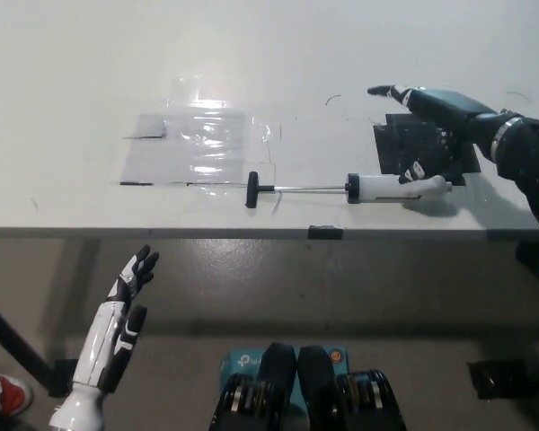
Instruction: The robot uses right hand to pick up a small white air pumper and uses its left hand to compress it, and then puts it on the desk
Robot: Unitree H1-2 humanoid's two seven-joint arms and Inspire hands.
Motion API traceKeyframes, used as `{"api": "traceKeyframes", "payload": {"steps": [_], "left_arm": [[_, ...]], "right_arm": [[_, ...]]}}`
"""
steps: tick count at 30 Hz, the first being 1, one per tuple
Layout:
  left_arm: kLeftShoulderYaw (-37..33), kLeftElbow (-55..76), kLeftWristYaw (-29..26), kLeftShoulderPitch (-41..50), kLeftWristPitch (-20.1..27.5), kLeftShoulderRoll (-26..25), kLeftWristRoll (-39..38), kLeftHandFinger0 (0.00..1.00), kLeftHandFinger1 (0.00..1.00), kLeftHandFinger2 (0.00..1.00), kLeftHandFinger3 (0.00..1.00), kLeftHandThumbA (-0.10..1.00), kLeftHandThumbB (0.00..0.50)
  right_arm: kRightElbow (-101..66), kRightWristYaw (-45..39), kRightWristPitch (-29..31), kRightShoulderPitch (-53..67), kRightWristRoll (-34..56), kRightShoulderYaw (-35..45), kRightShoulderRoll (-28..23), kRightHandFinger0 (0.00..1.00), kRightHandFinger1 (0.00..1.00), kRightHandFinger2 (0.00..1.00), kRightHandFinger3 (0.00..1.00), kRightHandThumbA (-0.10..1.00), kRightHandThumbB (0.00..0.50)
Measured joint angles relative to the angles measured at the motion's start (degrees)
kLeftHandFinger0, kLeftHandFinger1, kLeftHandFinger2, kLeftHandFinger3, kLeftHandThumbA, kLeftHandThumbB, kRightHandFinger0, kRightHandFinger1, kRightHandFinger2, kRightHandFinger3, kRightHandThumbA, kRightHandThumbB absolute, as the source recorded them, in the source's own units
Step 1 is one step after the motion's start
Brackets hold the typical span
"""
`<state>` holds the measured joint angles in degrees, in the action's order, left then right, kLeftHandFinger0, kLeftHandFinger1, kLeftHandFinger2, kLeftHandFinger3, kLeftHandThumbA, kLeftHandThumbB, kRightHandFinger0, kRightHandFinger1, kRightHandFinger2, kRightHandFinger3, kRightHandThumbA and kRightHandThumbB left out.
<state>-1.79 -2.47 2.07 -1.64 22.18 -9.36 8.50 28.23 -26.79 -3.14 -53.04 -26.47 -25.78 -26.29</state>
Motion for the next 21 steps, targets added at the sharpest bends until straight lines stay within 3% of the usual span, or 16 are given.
{"api": "traceKeyframes", "payload": {"steps": [16, 21], "left_arm": [[0.00, 0.01, -0.01, 0.66, 0.03, -0.04, 0.15, 1.00, 1.00, 1.00, 1.00, 1.00, 0.279], [0.00, 0.33, -0.01, 1.09, 0.01, -0.04, 0.15, 1.00, 1.00, 1.00, 1.00, 1.00, 0.283]], "right_arm": [[21.95, 0.50, 2.61, -5.58, -2.18, -2.01, 7.18, 1.00, 1.00, 1.00, 1.00, 1.00, 0.484], [25.54, 1.04, 3.51, -7.57, -2.40, -2.06, 8.25, 1.00, 1.00, 1.00, 1.00, 1.00, 0.450]]}}
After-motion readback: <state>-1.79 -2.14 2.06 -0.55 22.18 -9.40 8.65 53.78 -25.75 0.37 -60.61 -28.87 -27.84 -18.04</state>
